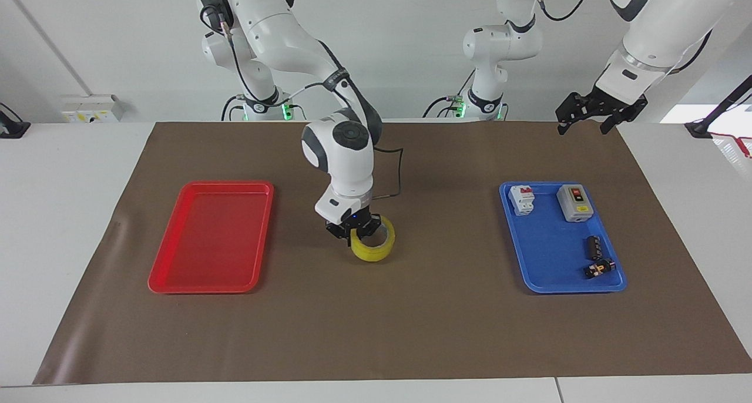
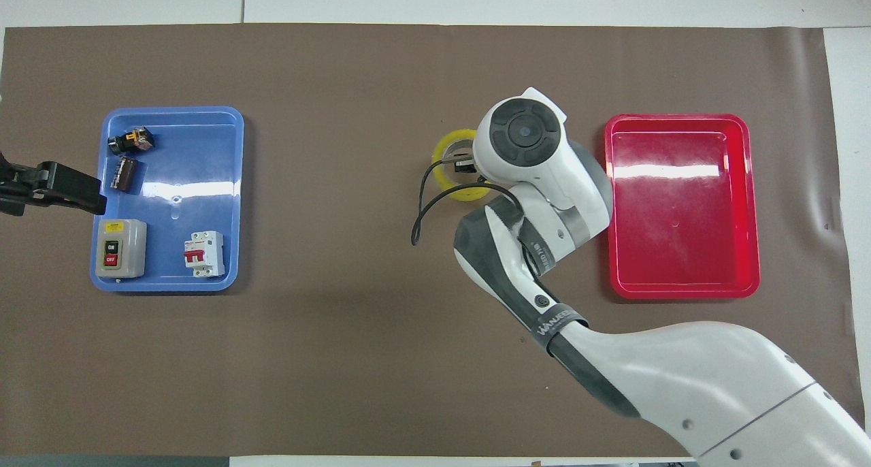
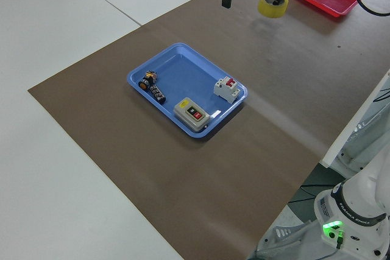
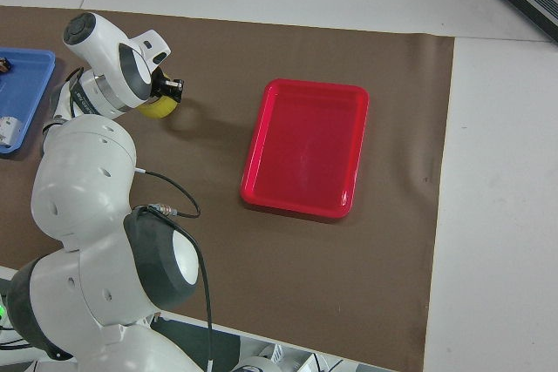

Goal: Place and move tape with both arms
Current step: 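Carry the tape into the red tray and release it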

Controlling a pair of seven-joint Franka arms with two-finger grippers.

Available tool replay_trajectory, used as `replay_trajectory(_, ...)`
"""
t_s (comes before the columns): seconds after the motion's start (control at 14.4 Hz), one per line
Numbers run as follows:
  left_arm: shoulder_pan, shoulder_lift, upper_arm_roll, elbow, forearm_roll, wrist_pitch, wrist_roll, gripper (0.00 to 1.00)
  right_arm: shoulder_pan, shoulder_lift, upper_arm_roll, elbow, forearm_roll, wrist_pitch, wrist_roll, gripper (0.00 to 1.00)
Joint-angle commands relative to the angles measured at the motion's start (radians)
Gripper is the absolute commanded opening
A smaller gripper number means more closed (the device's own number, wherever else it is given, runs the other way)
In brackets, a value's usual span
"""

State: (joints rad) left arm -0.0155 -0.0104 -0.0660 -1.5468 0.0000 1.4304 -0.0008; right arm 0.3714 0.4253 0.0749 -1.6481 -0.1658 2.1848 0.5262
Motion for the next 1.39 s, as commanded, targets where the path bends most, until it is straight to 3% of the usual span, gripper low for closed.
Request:
replay_trajectory(0.0,0.006,-0.017,-0.005,-0.007,-0.020,0.010,0.005,1.00,-0.145,-0.140,0.014,-0.059,0.000,-0.106,-0.105,0.00)
replay_trajectory(0.42,0.014,-0.046,-0.005,-0.015,-0.018,0.001,0.005,1.00,-0.400,-0.264,0.014,-0.238,0.002,-0.152,-0.527,0.00)
replay_trajectory(0.49,0.014,-0.046,-0.005,-0.015,-0.018,0.002,0.005,1.00,-0.436,-0.275,0.014,-0.280,0.002,-0.119,-0.560,0.00)
replay_trajectory(0.7,0.014,-0.046,-0.005,-0.015,-0.018,0.001,0.005,1.00,-0.518,-0.322,0.014,-0.479,0.002,0.131,-0.672,0.00)
replay_trajectory(1.32,0.014,-0.046,-0.005,-0.015,-0.018,0.001,0.005,1.00,-0.548,-0.300,0.014,-0.564,0.029,0.276,-0.667,0.00)
